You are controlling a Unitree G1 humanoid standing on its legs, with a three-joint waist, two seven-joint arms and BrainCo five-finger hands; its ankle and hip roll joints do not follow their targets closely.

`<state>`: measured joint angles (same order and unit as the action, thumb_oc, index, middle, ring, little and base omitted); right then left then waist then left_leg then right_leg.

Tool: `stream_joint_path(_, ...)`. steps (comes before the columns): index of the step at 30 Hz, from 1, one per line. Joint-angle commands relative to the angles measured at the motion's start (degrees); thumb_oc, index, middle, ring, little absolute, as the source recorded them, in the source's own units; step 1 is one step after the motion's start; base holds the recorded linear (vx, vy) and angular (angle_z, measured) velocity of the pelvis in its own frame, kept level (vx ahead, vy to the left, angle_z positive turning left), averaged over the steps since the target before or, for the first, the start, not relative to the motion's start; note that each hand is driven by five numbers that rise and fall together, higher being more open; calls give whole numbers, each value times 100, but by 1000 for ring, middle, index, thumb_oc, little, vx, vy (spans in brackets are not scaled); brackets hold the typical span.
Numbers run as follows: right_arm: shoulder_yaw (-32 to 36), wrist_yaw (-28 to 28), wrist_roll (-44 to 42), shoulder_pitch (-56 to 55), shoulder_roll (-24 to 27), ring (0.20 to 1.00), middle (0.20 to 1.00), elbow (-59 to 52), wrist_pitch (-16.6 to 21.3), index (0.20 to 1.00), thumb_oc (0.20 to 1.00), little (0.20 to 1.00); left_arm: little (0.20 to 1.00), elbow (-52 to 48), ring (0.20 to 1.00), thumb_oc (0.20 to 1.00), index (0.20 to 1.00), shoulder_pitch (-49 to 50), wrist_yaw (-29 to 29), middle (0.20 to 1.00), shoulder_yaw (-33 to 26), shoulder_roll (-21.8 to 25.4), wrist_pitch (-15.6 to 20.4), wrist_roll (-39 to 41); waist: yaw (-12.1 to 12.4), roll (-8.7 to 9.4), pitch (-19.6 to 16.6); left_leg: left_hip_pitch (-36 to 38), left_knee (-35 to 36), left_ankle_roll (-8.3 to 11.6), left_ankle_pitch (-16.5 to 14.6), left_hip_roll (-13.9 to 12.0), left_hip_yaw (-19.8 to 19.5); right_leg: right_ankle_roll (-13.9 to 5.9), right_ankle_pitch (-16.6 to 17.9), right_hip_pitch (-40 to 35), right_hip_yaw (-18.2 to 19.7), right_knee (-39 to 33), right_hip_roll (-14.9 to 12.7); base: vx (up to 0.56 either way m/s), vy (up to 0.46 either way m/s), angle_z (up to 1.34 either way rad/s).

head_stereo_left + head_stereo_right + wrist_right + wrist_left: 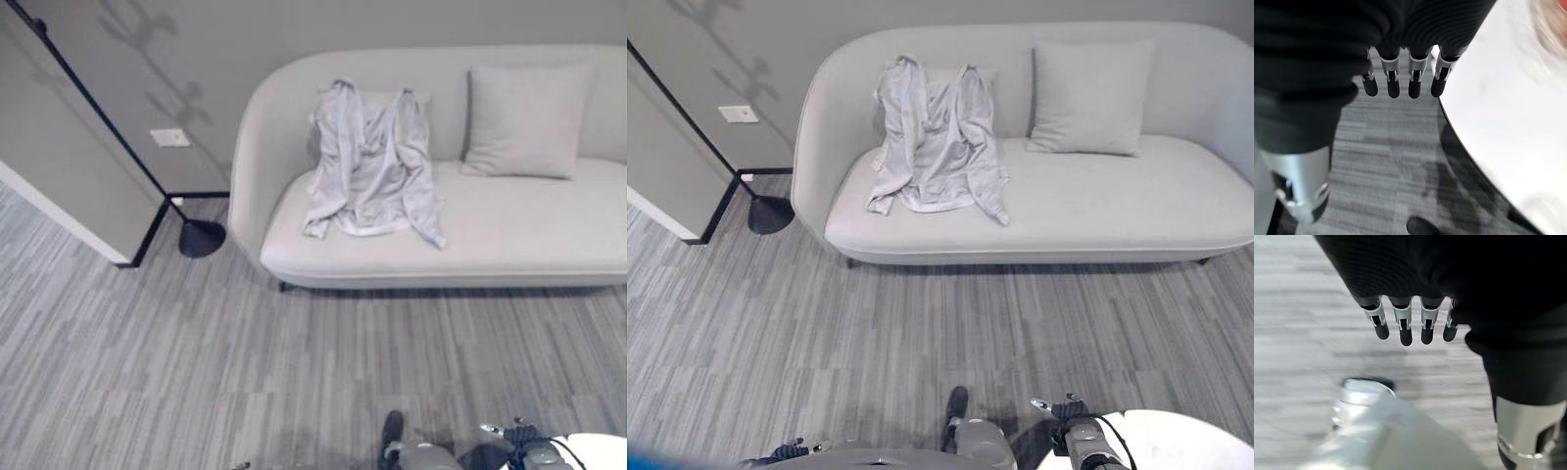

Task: Hang the clothes on the sofa on the clothes rack.

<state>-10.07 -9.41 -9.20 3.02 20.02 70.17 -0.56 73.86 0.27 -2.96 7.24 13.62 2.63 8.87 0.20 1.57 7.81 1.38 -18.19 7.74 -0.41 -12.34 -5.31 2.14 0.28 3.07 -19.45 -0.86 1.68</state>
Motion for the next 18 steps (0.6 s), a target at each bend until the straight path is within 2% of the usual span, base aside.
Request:
stream_joint_path(1, 71, -46, -218, 16, 119, 1000, 1000, 245, 25, 1000, 1000, 1000, 1000, -118, 1000, 1000, 1000, -302, -9, 1000, 23, 137, 90, 220, 18, -85, 178, 255, 644, -372, 421, 11, 486, -920, 234, -79, 516, -338, -617, 373, -197, 7)
stream_joint_path(2, 74, -36, -220, 9, 132, 1000, 1000, 249, 29, 1000, 1000, 1000, 1000, -91, 1000, 1000, 1000, -304, 1, 1000, 26, 122, 88, 208, 39, -65, 156, 117, 786, -397, 202, 183, 502, -924, 167, -206, 519, -375, -618, 272, -111, 0)
stream_joint_path(3, 74, -36, -220, 10, 130, 1000, 1000, 249, 29, 1000, 1000, 1000, 1000, -90, 1000, 1000, 1000, -305, 1, 1000, 26, 125, 88, 208, 29, -52, 141, 95, 793, -402, 218, 198, 494, -928, 171, -187, 512, -375, -634, 203, -79, -16)
stream_joint_path(4, 80, -32, -233, 0, 141, 1000, 1000, 242, 44, 1000, 1000, 1000, 1000, -62, 1000, 1000, 1000, -320, 17, 1000, 52, 112, 93, 186, 65, -7, 158, -142, 956, -426, -71, 423, 546, -939, 102, -320, 520, -412, -639, 166, -65, -26)
stream_joint_path(5, 73, -27, -233, 15, 141, 1000, 1000, 233, 41, 1000, 1000, 1000, 1000, -64, 1000, 1000, 1000, -333, 31, 1000, 60, 106, 87, 178, 114, 10, 187, -334, 1097, -434, -135, 635, 557, -940, 62, -410, 553, -414, -612, 221, -79, -8)
stream_joint_path(6, 67, -35, -230, 29, 144, 1000, 1000, 233, 46, 1000, 1000, 1000, 1000, -57, 1000, 1000, 1000, -344, 34, 1000, 75, 104, 89, 184, 148, 2, 203, -531, 1252, -431, -45, 841, 500, -945, 42, -441, 558, -414, -572, 194, -53, -2)
stream_joint_path(7, 47, -44, -223, 30, 152, 1000, 1000, 236, 60, 1000, 1000, 1000, 1000, -39, 1000, 1000, 1000, -339, 48, 1000, 87, 99, 94, 176, 229, -32, 251, -791, 1510, -437, 167, 1074, 441, -954, -2, -537, 582, -414, -474, 214, -43, 5)
stream_joint_path(9, 6, -55, -204, 27, 133, 1000, 1000, 237, 71, 1000, 1000, 1000, 1000, -28, 1000, 1000, 1000, -307, 86, 1000, 86, 96, 98, 196, 384, -110, 297, -1189, 2039, -410, 556, 1377, 327, -921, -136, -763, 675, -414, -317, 334, -21, -4)
stream_joint_path(10, -9, -68, -168, 17, 118, 1000, 1000, 248, 79, 1000, 1000, 1000, 1000, 0, 1000, 1000, 1000, -278, 114, 1000, 83, 81, 93, 211, 491, -160, 305, -1629, 2319, -319, 741, 1520, 301, -863, -309, -1018, 788, -414, -211, 329, 3, 18)
stream_joint_path(12, -14, -69, -151, 18, 102, 1000, 1000, 250, 86, 1000, 1000, 1000, 1000, 36, 1000, 1000, 1000, -245, 131, 1000, 91, 71, 89, 195, 497, -190, 314, -1894, 2319, -264, 807, 1540, 467, -840, -424, -1191, 868, -414, -157, 324, 40, -24)
stream_joint_path(14, -30, -66, -115, -16, 57, 1000, 1000, 247, 63, 1000, 1000, 1000, 1000, 48, 1000, 1000, 1000, -151, 155, 1000, 62, 67, 68, 190, 617, -216, 280, -1964, 2319, -235, 994, 1515, 615, -814, -526, -1386, 1056, -414, -121, 372, 83, -100)
stream_joint_path(18, -74, -10, 34, -77, -65, 1000, 1000, 303, -7, 1000, 1000, 1000, 1000, 167, 1000, 1000, 1000, -49, 155, 1000, -45, 91, 17, 141, 686, -210, 116, -1669, 2319, -239, 1312, 1369, 543, -860, -687, -1620, 1203, -414, -157, 348, 152, -36)
